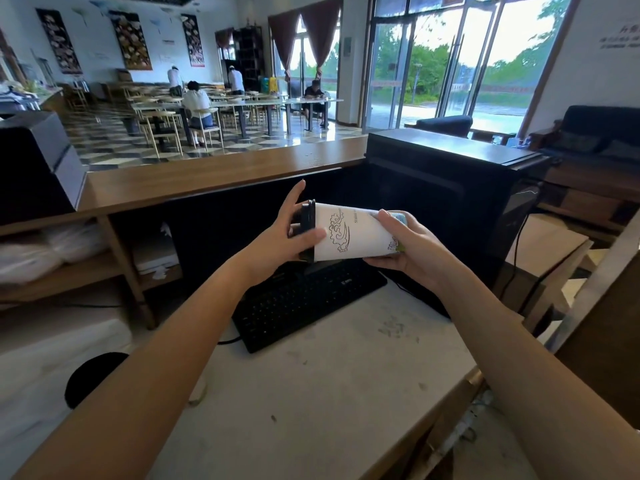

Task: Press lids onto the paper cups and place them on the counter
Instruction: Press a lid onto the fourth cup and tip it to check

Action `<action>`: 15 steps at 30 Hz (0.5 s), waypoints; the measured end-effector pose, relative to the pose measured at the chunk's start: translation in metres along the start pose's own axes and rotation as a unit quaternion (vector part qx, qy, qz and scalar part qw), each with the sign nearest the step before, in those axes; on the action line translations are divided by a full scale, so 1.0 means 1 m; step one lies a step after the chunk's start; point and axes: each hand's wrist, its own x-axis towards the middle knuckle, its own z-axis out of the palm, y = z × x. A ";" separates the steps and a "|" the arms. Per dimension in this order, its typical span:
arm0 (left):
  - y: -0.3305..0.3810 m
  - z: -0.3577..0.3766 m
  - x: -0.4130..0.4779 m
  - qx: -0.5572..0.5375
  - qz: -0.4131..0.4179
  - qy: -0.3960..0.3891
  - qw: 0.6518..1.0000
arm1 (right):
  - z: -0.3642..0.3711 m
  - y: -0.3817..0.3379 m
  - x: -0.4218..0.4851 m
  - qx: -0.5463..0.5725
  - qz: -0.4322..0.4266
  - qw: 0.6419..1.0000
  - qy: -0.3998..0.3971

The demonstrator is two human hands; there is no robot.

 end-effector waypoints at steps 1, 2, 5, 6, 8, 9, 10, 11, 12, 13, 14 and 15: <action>0.000 -0.002 0.001 -0.069 -0.045 0.000 0.997 | -0.001 0.001 0.000 -0.004 -0.011 1.000 -0.005; 0.000 -0.005 0.002 -0.122 -0.086 -0.008 0.989 | -0.002 0.002 -0.001 -0.005 -0.021 1.000 -0.015; -0.001 -0.009 0.006 -0.173 -0.161 -0.046 0.971 | -0.003 0.002 -0.002 -0.010 -0.049 0.997 -0.053; 0.000 -0.008 0.008 -0.187 -0.175 -0.041 0.966 | -0.003 0.001 -0.002 -0.012 -0.056 0.996 -0.063; 0.003 -0.006 0.010 -0.203 -0.189 -0.026 0.960 | -0.003 0.003 -0.001 -0.010 -0.067 0.995 -0.077; 0.004 -0.006 0.011 -0.199 -0.189 -0.024 0.961 | -0.004 0.004 -0.001 -0.005 -0.069 0.994 -0.084; 0.004 -0.005 0.013 -0.188 -0.182 -0.026 0.965 | -0.005 0.005 0.000 0.000 -0.068 0.994 -0.090; 0.004 -0.005 0.013 -0.175 -0.169 -0.027 0.970 | -0.006 0.006 0.001 0.003 -0.065 0.993 -0.095; 0.003 -0.004 0.013 -0.161 -0.155 -0.027 0.974 | -0.007 0.007 0.002 0.009 -0.059 0.994 -0.097; 0.002 -0.003 0.013 -0.152 -0.140 -0.021 0.978 | -0.008 0.009 0.003 0.020 -0.052 0.994 -0.093; 0.001 -0.002 0.013 -0.147 -0.125 -0.015 0.981 | -0.007 0.010 0.004 0.038 -0.047 0.994 -0.088; 0.001 -0.001 0.014 -0.147 -0.113 -0.005 0.983 | -0.006 0.014 0.005 0.061 -0.043 0.994 -0.083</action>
